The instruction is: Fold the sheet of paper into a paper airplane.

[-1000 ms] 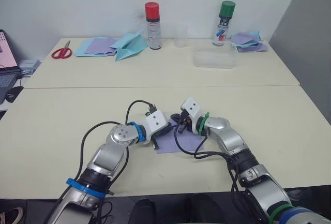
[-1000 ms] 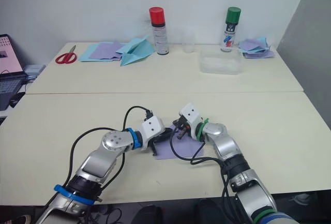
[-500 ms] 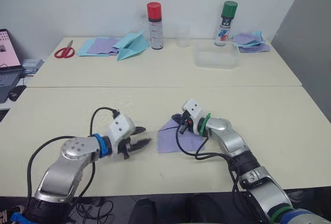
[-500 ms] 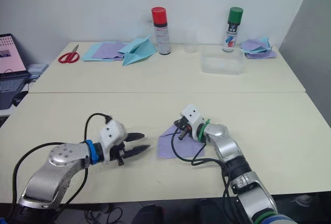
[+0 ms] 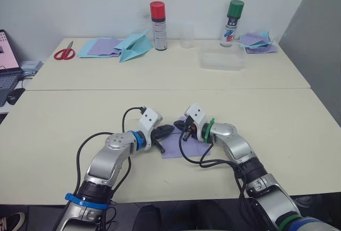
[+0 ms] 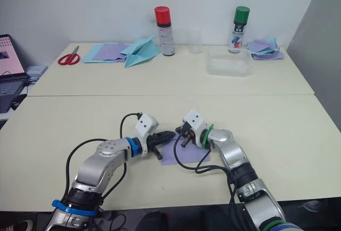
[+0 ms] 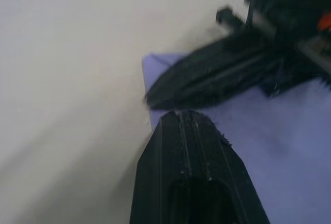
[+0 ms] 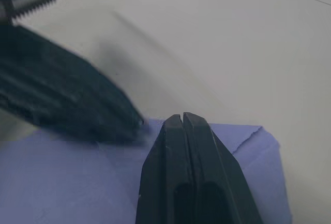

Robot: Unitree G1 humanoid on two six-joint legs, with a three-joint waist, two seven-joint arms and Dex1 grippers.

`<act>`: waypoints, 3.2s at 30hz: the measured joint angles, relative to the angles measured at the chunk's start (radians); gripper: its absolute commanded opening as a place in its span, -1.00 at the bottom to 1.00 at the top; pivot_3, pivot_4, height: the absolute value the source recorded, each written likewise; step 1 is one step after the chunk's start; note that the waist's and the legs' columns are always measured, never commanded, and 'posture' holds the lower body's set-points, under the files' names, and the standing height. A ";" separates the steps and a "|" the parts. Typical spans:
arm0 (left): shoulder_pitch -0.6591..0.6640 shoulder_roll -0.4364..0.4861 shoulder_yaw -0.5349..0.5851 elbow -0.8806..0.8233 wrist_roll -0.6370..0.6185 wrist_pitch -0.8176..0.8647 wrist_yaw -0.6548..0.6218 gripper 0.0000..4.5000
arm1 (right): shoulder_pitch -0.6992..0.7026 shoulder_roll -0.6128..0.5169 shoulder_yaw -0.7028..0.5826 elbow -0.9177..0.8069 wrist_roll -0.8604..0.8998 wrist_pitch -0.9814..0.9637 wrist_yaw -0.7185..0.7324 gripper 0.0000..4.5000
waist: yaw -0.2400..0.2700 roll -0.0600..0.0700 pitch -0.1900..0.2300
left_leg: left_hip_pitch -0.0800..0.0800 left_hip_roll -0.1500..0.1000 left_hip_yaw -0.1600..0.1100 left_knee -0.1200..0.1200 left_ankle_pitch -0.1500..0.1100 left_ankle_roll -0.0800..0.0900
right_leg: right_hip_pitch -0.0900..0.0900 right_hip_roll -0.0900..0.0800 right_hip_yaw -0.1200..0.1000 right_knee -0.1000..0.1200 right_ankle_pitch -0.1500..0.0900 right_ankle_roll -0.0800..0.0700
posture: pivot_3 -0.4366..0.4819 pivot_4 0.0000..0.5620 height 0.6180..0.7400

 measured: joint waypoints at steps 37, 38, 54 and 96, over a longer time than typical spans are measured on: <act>0.039 -0.006 -0.071 -0.030 0.122 -0.099 0.087 -0.99 | 0.014 0.015 0.005 -0.021 -0.003 0.022 -0.043 -1.00 | -0.003 0.000 -0.001 | 0.002 0.000 0.000 0.000 0.000 0.000 | 0.001 -0.001 0.001 0.000 0.000 0.000 | -0.05 -0.47 1.00; 0.039 -0.005 -0.072 -0.028 0.125 -0.104 0.087 -0.99 | 0.010 0.016 0.004 -0.015 -0.004 0.020 -0.052 -1.00 | -0.003 0.000 -0.001 | 0.002 0.000 0.000 0.000 0.000 0.000 | 0.001 -0.001 0.001 0.000 0.000 0.000 | -0.05 -0.47 1.00; 0.028 0.004 -0.080 -0.005 0.140 -0.126 0.065 -0.99 | 0.000 -0.021 -0.061 0.008 -0.002 -0.012 -0.173 -1.00 | 0.000 0.000 -0.001 | 0.002 -0.001 0.000 0.001 0.000 0.000 | 0.002 -0.001 0.001 0.001 0.000 0.001 | -0.05 -0.47 1.00; -0.020 -0.017 -0.096 0.072 0.152 -0.174 0.049 -1.00 | 0.005 -0.022 -0.600 -0.406 0.488 1.230 -0.334 0.05 | 0.012 0.002 -0.001 | 0.001 -0.001 0.000 0.001 0.000 0.000 | 0.002 -0.001 0.000 0.000 0.000 0.001 | -0.05 -0.47 1.00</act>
